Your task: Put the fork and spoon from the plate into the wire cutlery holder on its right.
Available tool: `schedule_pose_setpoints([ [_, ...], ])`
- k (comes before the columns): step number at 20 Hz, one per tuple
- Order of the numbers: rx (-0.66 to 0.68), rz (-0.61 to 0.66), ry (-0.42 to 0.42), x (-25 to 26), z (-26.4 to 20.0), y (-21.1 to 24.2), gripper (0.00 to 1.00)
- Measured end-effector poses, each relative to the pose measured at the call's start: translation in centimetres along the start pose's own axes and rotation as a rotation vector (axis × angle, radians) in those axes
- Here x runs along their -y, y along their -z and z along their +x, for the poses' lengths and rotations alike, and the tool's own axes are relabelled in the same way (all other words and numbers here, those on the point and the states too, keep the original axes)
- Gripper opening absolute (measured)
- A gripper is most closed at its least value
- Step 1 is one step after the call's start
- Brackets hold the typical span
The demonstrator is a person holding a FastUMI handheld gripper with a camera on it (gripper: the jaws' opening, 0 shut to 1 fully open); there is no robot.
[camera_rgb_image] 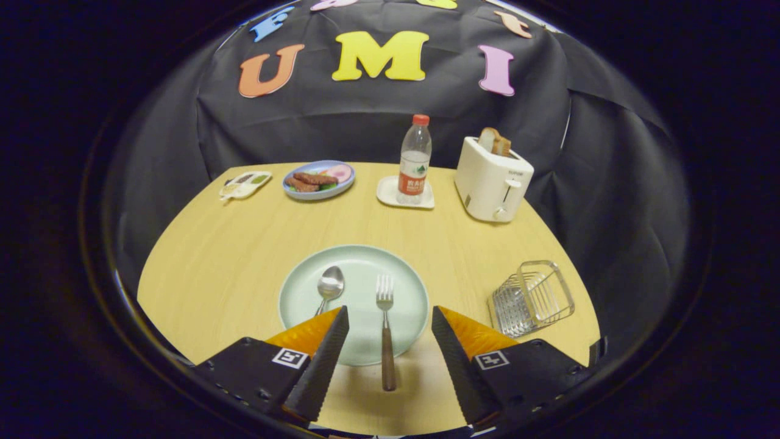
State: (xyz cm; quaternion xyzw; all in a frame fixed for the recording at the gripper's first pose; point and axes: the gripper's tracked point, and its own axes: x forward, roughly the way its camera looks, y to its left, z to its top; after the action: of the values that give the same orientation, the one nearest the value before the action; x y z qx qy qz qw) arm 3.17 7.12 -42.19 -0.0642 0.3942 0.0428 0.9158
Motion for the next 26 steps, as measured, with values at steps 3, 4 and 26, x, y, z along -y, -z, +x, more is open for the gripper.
schedule_pose_setpoints([
  [3,-0.068,0.022,0.003,-0.2,1.9,1.9,0.75],
  [4,-0.083,0.03,0.01,0.0,2.6,2.3,0.71],
  [26,-0.176,0.0,-0.136,2.5,0.7,0.6,0.04],
])
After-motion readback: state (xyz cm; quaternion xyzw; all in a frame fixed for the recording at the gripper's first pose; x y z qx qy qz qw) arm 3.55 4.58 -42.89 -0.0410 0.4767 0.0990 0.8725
